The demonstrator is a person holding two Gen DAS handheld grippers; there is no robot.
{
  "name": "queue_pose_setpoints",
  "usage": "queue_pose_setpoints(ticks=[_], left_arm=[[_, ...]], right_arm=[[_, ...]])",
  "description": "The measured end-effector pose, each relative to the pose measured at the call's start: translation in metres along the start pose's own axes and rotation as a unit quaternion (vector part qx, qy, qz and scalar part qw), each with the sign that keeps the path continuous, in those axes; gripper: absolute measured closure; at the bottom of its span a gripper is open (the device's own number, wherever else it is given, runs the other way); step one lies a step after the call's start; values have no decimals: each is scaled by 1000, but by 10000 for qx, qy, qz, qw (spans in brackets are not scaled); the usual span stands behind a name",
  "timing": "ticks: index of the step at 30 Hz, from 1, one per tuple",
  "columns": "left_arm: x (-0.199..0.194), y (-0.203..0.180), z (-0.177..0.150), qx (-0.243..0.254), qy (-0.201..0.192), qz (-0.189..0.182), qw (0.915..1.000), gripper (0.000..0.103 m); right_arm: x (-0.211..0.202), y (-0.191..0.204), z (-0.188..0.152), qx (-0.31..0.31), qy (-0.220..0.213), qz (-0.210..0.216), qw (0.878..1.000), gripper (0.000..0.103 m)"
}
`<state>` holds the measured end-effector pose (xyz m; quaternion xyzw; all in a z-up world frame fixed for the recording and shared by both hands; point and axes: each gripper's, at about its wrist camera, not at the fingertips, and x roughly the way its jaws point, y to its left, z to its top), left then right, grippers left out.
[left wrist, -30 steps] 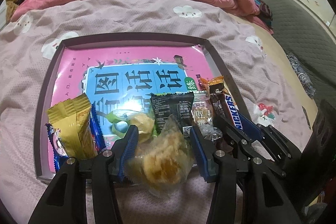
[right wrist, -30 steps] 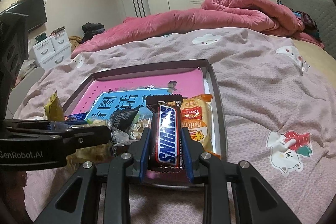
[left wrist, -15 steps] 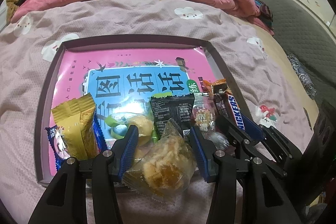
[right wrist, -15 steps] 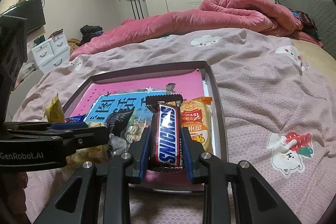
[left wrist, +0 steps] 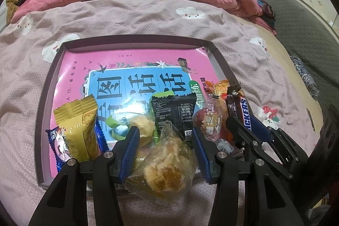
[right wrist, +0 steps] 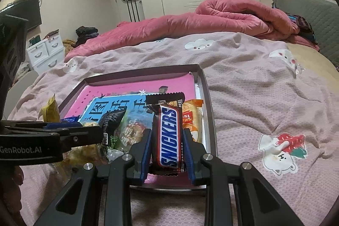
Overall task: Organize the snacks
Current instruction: 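Carry the pastry bag and Snickers bar over the tray with both grippers, then lower both snacks into the tray and open both grippers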
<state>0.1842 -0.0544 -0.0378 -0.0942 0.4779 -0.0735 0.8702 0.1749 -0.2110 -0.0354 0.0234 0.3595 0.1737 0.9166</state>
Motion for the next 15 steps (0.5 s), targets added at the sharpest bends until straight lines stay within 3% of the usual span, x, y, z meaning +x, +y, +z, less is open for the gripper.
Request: queue_pose_setpoints(ticks=[15], left_arm=[[1, 1, 0, 13, 1, -5, 10000, 50]], right_arm=[[-1, -5, 1, 193, -14, 264, 9995, 72]])
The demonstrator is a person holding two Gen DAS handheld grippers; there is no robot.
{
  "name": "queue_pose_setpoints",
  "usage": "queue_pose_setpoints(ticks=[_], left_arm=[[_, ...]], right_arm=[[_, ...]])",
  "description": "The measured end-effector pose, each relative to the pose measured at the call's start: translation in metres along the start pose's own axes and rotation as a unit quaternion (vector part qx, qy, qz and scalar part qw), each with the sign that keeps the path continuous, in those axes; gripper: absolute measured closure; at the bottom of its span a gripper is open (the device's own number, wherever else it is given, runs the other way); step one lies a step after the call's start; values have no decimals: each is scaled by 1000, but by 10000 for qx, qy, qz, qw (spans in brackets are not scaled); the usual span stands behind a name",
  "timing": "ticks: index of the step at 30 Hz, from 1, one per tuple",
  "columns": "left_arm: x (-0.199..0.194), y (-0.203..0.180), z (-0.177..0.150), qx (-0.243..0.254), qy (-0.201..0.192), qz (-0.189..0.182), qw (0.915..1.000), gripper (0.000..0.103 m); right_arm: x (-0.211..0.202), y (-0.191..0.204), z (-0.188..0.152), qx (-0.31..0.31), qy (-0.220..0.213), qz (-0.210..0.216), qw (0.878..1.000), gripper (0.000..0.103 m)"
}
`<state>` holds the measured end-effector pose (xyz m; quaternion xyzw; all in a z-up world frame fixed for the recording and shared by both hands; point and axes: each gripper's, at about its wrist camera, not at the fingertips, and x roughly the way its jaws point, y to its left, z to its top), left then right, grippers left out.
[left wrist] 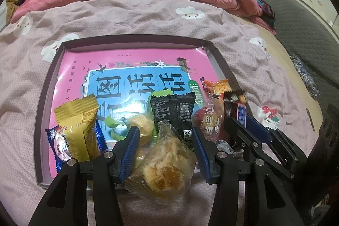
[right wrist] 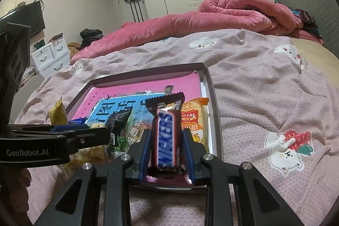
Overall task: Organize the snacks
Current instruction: 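Lower both snacks into the tray and open both grippers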
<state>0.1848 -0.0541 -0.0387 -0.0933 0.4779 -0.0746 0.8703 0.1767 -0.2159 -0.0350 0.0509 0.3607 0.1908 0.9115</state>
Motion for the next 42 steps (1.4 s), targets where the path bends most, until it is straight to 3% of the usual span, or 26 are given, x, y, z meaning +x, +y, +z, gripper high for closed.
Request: queue_pose_setpoints(ticks=[26, 42], left_arm=[[1, 2, 0, 23, 38, 99, 9999, 50], [1, 8, 3, -59, 34, 75, 9999, 50]], right_arm=[[3, 11, -3, -74, 101, 232, 9997, 69], [4, 15, -5, -160, 76, 159, 9997, 69]])
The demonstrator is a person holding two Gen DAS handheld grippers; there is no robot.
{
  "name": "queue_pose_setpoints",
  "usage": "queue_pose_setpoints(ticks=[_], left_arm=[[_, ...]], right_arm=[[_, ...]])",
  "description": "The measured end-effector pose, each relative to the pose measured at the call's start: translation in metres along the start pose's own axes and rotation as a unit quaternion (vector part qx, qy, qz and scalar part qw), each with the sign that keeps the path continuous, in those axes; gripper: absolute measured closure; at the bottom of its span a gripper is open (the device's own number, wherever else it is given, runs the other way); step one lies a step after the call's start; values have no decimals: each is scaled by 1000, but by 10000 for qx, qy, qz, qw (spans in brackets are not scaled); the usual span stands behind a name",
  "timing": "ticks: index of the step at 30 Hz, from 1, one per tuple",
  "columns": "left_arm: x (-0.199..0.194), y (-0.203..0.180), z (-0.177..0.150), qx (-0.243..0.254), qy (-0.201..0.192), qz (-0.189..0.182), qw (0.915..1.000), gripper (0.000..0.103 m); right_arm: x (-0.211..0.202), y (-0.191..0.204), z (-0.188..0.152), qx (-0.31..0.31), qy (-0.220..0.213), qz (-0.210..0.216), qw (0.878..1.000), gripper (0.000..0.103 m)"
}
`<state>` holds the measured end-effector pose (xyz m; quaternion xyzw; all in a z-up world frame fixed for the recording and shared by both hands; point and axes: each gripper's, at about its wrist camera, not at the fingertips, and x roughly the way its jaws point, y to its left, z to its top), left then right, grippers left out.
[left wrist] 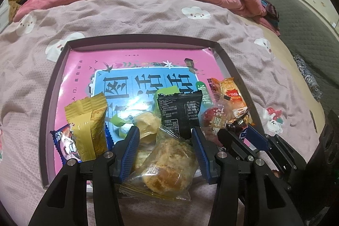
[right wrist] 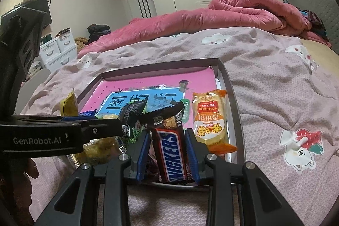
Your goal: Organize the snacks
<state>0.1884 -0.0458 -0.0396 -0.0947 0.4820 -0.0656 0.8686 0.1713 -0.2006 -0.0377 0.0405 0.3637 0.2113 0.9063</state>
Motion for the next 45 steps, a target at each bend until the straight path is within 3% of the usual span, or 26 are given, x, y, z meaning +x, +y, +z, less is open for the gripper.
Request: queue_pose_setpoints(ticks=[5, 7, 16, 22, 33, 39, 45], left_arm=[[-3, -1, 0, -27, -35, -60, 10000, 49], [-4, -3, 1, -7, -52, -81, 10000, 44], [-11, -8, 3, 49, -121, -43, 9999, 38], [-20, -12, 5, 90, -202, -4, 9998, 31], [-61, -22, 4, 182, -556, -4, 9983, 24], [-89, -16, -8, 155, -671, -195, 9974, 23], [-113, -5, -27, 137, -703, -153, 9973, 23]], right_arm=[[-3, -6, 2, 122, -72, -59, 9999, 69], [-4, -7, 3, 149, -100, -81, 9998, 68], [-15, -11, 7, 175, -302, -224, 9991, 59], [-27, -17, 12, 299, -450, -305, 9981, 49], [-67, -15, 21, 298, -632, -550, 9960, 17], [-91, -4, 21, 198, -501, -602, 9967, 11], [-108, 10, 7, 164, -181, -674, 9974, 6]])
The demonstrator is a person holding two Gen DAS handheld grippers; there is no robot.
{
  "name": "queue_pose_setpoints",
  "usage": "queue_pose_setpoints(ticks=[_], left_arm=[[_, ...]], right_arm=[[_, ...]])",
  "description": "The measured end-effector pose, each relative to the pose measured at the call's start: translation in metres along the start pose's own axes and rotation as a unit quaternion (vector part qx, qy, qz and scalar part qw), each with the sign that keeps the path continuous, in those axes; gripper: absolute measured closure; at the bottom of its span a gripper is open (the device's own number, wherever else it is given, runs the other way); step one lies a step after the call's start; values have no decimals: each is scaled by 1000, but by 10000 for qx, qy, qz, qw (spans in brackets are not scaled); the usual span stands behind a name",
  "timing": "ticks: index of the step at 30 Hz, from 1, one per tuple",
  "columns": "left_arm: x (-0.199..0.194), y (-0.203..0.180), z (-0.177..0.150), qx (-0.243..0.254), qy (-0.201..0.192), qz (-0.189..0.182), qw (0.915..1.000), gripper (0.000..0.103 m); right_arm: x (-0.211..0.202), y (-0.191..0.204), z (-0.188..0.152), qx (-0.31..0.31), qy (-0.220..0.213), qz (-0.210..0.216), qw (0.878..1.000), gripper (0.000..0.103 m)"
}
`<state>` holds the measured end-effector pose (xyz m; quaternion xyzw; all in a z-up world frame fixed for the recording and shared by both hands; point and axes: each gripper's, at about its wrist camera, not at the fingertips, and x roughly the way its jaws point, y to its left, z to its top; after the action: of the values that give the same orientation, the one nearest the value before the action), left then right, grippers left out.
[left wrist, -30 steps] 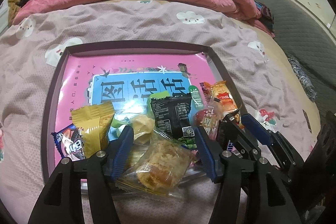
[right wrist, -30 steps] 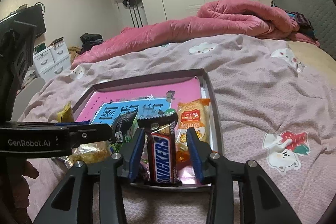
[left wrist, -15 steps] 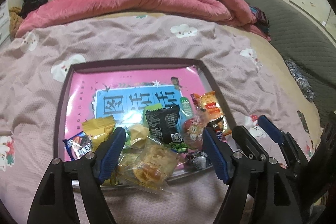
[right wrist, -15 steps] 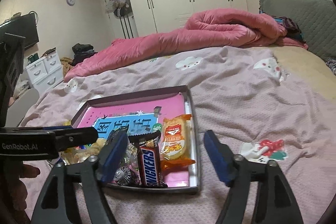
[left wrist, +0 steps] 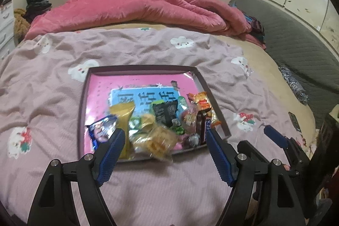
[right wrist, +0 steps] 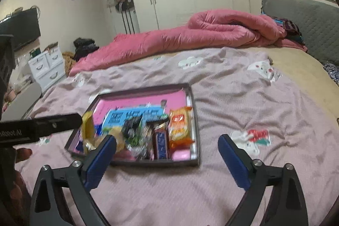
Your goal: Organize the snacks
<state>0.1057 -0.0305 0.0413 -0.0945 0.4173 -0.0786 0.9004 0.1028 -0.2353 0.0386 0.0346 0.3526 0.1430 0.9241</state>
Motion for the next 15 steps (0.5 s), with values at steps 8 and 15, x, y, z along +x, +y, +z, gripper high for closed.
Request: queue_pose_setpoints(ticks=[8, 15], left_arm=[[-17, 15, -30, -22, 152, 151, 9998, 23], [-24, 29, -55, -155, 282, 374, 9988, 23]], right_arm=[[-7, 27, -28, -130, 517, 29, 9986, 5], [-13, 45, -40, -237, 694, 207, 9971, 5]])
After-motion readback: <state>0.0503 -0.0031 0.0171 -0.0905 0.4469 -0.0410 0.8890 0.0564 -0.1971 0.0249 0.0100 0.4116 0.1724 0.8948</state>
